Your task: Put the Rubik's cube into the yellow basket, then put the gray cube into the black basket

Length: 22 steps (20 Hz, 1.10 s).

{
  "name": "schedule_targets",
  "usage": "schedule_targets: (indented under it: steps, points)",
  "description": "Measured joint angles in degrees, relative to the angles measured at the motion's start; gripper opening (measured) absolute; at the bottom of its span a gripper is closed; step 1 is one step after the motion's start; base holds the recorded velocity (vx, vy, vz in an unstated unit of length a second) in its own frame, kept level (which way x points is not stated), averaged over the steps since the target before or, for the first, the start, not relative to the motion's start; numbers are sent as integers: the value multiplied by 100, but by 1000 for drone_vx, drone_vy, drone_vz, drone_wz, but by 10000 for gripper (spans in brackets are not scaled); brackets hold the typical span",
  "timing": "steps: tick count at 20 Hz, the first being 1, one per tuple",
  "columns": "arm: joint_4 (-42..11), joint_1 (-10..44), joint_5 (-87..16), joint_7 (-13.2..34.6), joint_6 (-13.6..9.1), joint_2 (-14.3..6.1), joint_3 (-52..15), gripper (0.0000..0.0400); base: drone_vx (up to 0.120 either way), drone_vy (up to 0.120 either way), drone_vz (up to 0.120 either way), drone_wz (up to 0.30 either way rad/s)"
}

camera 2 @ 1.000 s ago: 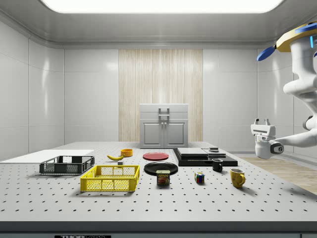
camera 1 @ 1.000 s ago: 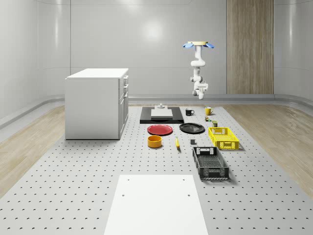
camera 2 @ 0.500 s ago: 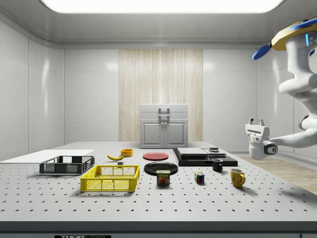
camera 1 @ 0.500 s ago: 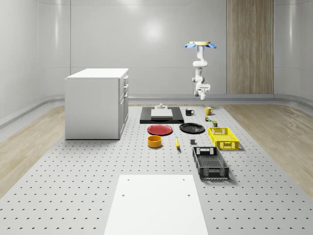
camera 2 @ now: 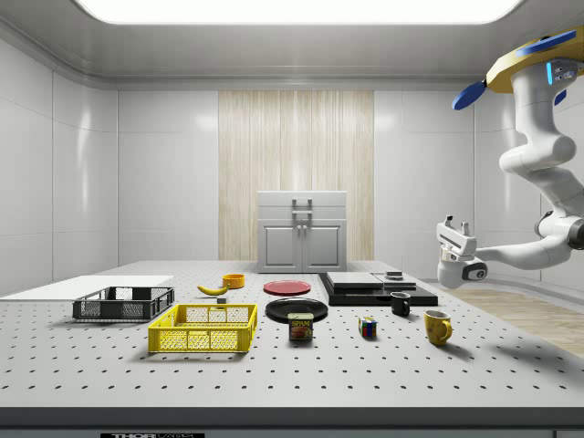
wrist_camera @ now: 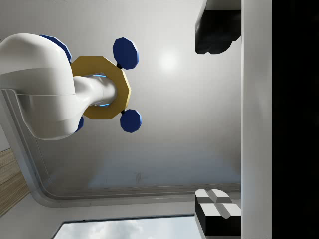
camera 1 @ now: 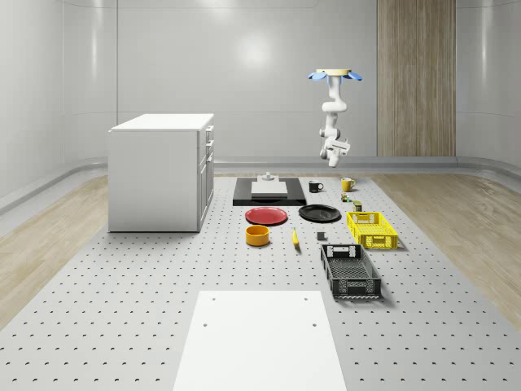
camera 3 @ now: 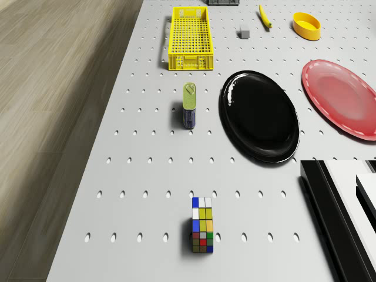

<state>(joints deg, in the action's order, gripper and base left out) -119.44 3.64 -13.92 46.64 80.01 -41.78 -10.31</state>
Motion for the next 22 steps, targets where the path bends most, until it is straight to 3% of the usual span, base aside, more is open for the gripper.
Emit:
schedule_targets:
  steps: [6,12,17,22]
  points:
    - [-720,513,-2214,368,110,-172,-1502,400,120,0,0,0]
    - [-2749,1648,-5946,1441,117,-622,-3644,400,120,0,-100,0]
    - [-4074,3155,-8464,2689,-446,-1013,-4919,400,120,0,-120,0]
    - [-4515,4399,-9562,3538,-1024,-1353,-5598,400,120,0,-120,0]
